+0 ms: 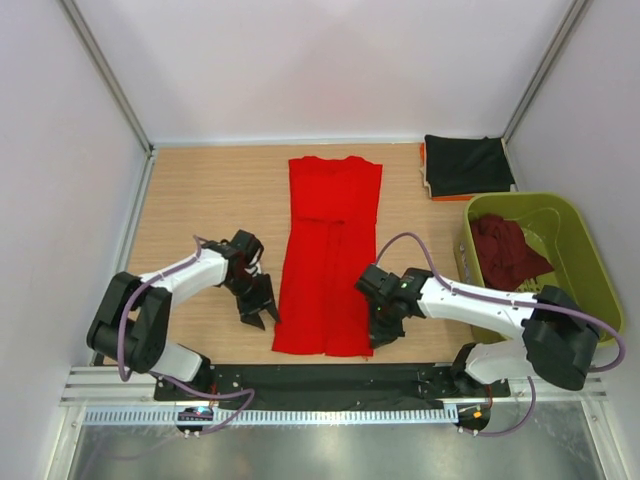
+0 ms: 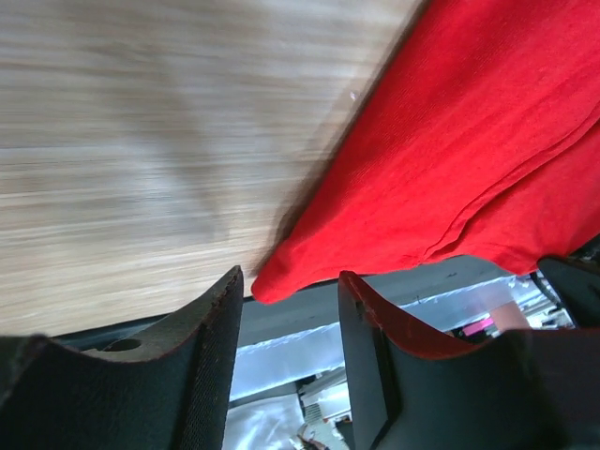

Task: Fold and stack the t-shirts
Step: Fold the tshirt

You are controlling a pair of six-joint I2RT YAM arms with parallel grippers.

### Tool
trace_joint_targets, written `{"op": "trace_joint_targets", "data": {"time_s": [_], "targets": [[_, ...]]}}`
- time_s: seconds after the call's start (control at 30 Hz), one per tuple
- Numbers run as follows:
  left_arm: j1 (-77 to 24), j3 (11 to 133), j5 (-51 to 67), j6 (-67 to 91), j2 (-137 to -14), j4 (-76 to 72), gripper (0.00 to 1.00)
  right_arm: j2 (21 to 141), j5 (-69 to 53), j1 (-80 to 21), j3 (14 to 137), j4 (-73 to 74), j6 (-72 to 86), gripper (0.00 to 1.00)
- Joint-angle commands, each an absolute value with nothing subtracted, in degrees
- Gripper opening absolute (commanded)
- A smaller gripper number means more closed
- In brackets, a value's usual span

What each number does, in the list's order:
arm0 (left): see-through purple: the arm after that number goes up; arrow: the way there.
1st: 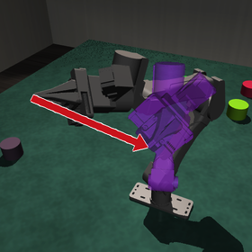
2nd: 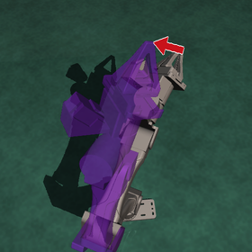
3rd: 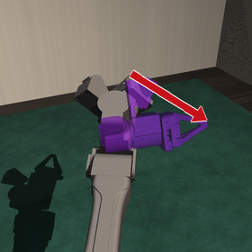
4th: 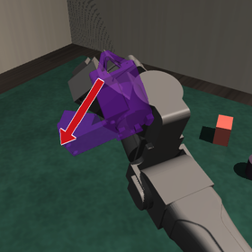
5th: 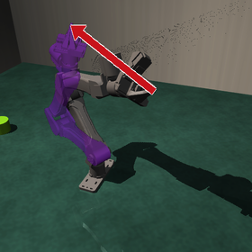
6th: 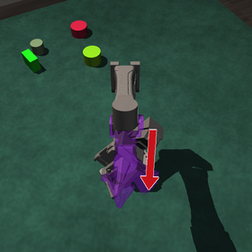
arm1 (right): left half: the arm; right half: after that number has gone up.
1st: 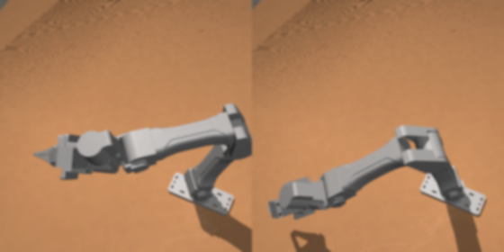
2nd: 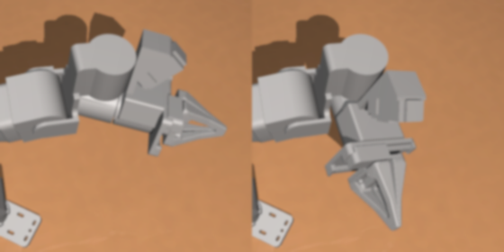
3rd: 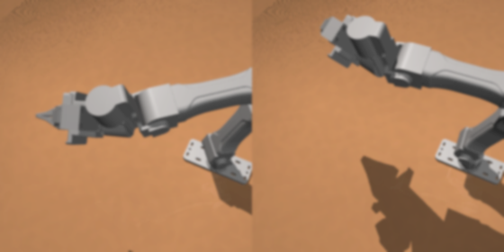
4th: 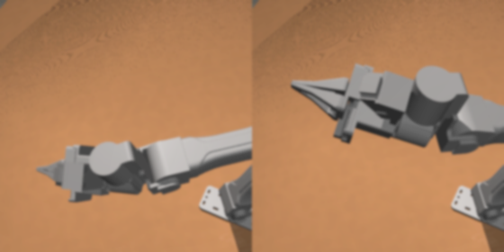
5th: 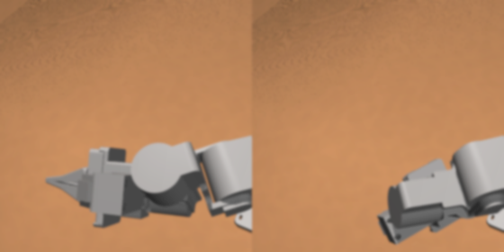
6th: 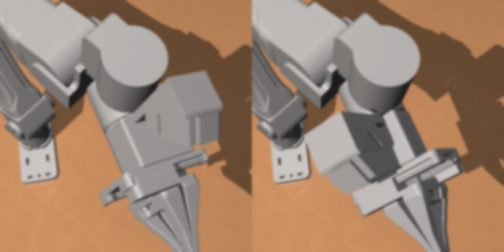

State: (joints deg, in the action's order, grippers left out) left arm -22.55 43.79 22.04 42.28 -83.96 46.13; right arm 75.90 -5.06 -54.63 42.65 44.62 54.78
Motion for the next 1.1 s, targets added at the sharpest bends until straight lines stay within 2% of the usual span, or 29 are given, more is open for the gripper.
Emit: {"op": "trace_joint_targets", "data": {"time_s": [0.0, 0.23, 0.83, 1.0, 1.07], "targets": [[-24.9, 41.8, 25.6, 47.5, -83.5, 40.2, 0.47, 72.7, -8.0, -54.7, 41.6, 46.5, 52.8, 0.01], [-26.6, 38.2, 26.6, 50.3, -83.1, 38.1, 0.47, 70.5, -7.8, -54.8, 41.2, 47.4, 54.4, 0.01], [-29.8, 30.1, 25.2, 56.0, -75.4, 37.3, 0.34, 67.2, -8.3, -54.8, 39.6, 47.4, 57.1, 0.01], [-30.1, 29.1, 27.0, 56.8, -74.9, 36.3, 0.24, 66.4, -8.2, -54.8, 38.9, 47.5, 57.7, 0.01], [-30.3, 29.0, 27.4, 57.7, -74.3, 35.7, 0.15, 65.9, -8.2, -54.7, 38.8, 47.5, 57.8, 0.01]]}}
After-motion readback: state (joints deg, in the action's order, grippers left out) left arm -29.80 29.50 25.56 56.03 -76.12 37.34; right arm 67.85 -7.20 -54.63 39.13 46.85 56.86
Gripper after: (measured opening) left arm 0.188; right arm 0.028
